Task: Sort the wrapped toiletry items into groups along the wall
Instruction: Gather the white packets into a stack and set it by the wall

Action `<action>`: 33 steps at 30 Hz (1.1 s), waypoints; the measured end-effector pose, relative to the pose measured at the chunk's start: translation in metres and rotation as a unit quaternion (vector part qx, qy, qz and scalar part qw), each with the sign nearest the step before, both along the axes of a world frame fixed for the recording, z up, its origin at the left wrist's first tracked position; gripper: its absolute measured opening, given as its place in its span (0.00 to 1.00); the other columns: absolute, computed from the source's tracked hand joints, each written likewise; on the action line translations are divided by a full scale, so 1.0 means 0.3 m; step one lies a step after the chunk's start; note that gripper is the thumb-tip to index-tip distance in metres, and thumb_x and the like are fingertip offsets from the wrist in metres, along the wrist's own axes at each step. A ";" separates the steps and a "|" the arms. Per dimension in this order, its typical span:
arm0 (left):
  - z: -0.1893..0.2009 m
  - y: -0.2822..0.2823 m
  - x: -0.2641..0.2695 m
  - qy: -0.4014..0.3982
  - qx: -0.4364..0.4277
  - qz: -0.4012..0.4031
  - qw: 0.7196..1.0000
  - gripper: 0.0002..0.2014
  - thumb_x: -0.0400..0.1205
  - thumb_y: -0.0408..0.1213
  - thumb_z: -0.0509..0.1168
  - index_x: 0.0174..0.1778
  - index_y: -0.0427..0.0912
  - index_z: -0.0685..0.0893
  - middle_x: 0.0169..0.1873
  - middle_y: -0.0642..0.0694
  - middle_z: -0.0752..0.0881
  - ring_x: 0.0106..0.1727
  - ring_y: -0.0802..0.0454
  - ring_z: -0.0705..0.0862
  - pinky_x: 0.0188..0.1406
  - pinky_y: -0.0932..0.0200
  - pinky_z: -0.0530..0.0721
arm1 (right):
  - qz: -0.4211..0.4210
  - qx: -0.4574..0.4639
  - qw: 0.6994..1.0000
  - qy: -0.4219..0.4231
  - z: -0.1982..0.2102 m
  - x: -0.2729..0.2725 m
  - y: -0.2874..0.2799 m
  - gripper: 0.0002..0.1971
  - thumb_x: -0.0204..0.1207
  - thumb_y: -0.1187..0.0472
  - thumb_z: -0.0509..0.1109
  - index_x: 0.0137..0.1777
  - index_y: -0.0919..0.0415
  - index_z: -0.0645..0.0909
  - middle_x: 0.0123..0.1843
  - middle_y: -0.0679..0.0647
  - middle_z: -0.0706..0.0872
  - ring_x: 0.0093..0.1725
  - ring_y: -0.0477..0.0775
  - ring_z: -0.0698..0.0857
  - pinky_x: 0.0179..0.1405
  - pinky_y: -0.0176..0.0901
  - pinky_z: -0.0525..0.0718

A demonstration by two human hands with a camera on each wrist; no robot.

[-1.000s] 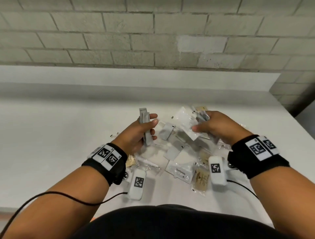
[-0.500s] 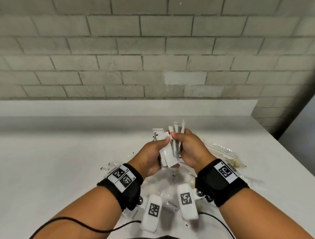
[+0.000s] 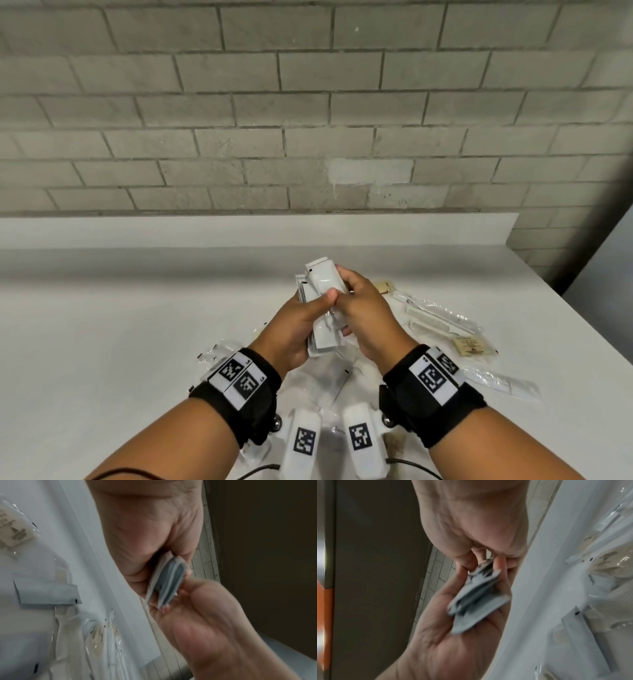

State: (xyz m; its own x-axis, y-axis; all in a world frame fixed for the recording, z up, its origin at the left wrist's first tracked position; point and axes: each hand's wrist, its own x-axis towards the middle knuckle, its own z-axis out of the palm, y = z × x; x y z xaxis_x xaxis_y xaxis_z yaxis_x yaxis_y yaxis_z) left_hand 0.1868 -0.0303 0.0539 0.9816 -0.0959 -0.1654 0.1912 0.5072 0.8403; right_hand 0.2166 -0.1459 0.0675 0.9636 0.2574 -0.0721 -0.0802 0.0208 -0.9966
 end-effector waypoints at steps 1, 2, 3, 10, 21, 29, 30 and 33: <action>-0.005 0.011 0.001 -0.001 -0.002 0.004 1.000 0.22 0.80 0.33 0.68 0.70 0.34 0.77 0.52 0.32 0.87 0.48 0.38 0.89 0.47 0.44 0.89 | -0.001 0.022 1.000 -0.012 0.004 -0.002 -0.018 0.19 0.76 0.70 0.67 0.64 0.53 0.82 0.59 0.60 0.87 0.48 0.54 0.89 0.30 0.39 0.86; -0.008 0.019 0.002 -0.003 -0.001 0.005 1.000 0.23 0.79 0.32 0.69 0.71 0.33 0.76 0.53 0.31 0.87 0.48 0.36 0.88 0.47 0.43 0.88 | -0.004 0.039 0.999 -0.022 0.009 -0.003 -0.036 0.16 0.75 0.73 0.69 0.60 0.57 0.84 0.55 0.60 0.89 0.45 0.54 0.90 0.32 0.43 0.87; -0.011 0.025 0.001 -0.007 -0.001 0.001 1.000 0.25 0.77 0.32 0.69 0.71 0.33 0.76 0.53 0.30 0.86 0.47 0.36 0.88 0.45 0.43 0.87 | -0.008 0.044 0.999 -0.029 0.013 -0.005 -0.052 0.13 0.74 0.75 0.70 0.55 0.61 0.85 0.51 0.62 0.89 0.42 0.55 0.90 0.33 0.46 0.87; -0.030 0.033 -0.013 -0.008 0.021 -0.014 1.000 0.17 0.79 0.33 0.68 0.64 0.38 0.82 0.52 0.34 0.89 0.46 0.41 0.90 0.36 0.52 0.89 | -0.018 -0.041 0.997 -0.055 0.025 0.022 -0.101 0.08 0.71 0.71 0.76 0.38 0.61 0.80 0.31 0.54 0.84 0.28 0.50 0.82 0.24 0.38 0.78; 0.012 0.001 -0.012 -0.019 0.037 -0.039 0.998 0.17 0.78 0.37 0.70 0.62 0.38 0.83 0.47 0.37 0.90 0.41 0.44 0.90 0.37 0.51 0.90 | -0.052 0.009 0.998 -0.041 0.040 0.015 -0.127 0.08 0.72 0.72 0.74 0.37 0.61 0.79 0.33 0.55 0.86 0.33 0.54 0.84 0.34 0.43 0.81; -0.018 0.012 -0.022 -0.001 0.038 -0.039 0.998 0.11 0.82 0.23 0.61 0.57 0.34 0.83 0.46 0.36 0.90 0.42 0.41 0.90 0.32 0.54 0.87 | -0.091 -0.016 0.989 -0.114 0.056 0.044 -0.193 0.10 0.76 0.73 0.69 0.39 0.57 0.81 0.37 0.51 0.85 0.35 0.48 0.82 0.35 0.37 0.78; -0.013 0.015 -0.023 0.001 0.034 -0.043 0.998 0.10 0.82 0.23 0.60 0.55 0.35 0.83 0.47 0.36 0.90 0.45 0.40 0.90 0.34 0.53 0.88 | -0.094 0.035 0.986 -0.135 0.062 0.046 -0.204 0.13 0.75 0.76 0.68 0.38 0.56 0.82 0.41 0.51 0.86 0.41 0.49 0.85 0.40 0.36 0.81; 0.003 0.018 -0.021 0.005 0.031 -0.045 0.998 0.15 0.77 0.26 0.65 0.60 0.34 0.82 0.49 0.33 0.89 0.46 0.40 0.90 0.38 0.50 0.90 | -0.035 0.078 0.980 -0.181 0.055 0.027 -0.205 0.24 0.70 0.83 0.68 0.29 0.50 0.84 0.62 0.47 0.83 0.66 0.46 0.81 0.56 0.36 0.83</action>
State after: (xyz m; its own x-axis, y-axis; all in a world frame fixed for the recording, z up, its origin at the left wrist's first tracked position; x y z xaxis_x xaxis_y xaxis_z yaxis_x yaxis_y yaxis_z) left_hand 0.1804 -0.0249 0.0547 0.9677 -0.1720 -0.1842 0.2423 0.4343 0.8676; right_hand 0.2247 -0.2074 0.0841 0.9345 0.1694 0.3131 0.2857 0.1679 -0.9435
